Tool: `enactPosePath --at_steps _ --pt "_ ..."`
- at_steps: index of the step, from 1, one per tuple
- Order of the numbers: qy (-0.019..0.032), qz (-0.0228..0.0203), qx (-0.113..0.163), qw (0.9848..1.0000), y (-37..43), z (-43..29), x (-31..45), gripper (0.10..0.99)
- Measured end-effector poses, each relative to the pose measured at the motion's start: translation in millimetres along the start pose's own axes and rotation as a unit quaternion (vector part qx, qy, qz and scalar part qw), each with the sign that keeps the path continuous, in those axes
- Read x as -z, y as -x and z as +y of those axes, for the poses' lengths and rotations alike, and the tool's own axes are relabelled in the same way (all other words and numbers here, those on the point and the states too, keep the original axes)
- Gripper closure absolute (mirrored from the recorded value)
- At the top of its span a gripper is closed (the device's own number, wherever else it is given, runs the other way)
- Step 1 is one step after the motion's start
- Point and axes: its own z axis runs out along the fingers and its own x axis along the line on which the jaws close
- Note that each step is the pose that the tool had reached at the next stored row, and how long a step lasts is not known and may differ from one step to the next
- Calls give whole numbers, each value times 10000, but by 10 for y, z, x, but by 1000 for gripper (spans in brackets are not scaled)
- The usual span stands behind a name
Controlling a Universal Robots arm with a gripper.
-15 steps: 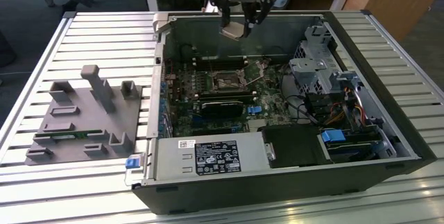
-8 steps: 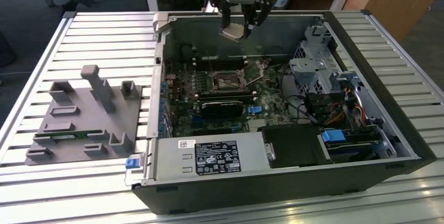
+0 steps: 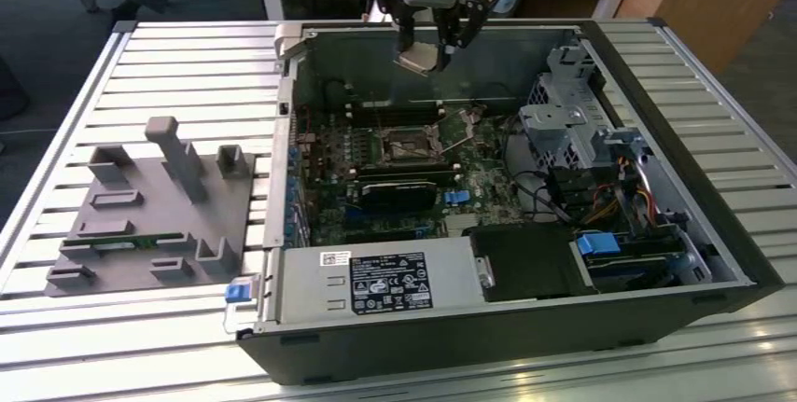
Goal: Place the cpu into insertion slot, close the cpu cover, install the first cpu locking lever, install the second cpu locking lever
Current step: 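Place the cpu into insertion slot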
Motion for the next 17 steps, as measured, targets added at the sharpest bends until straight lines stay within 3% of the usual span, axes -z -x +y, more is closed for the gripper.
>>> enactPosePath --at_steps 17 --pt "-21 -45 -287 9996 0 -1 -11 549"
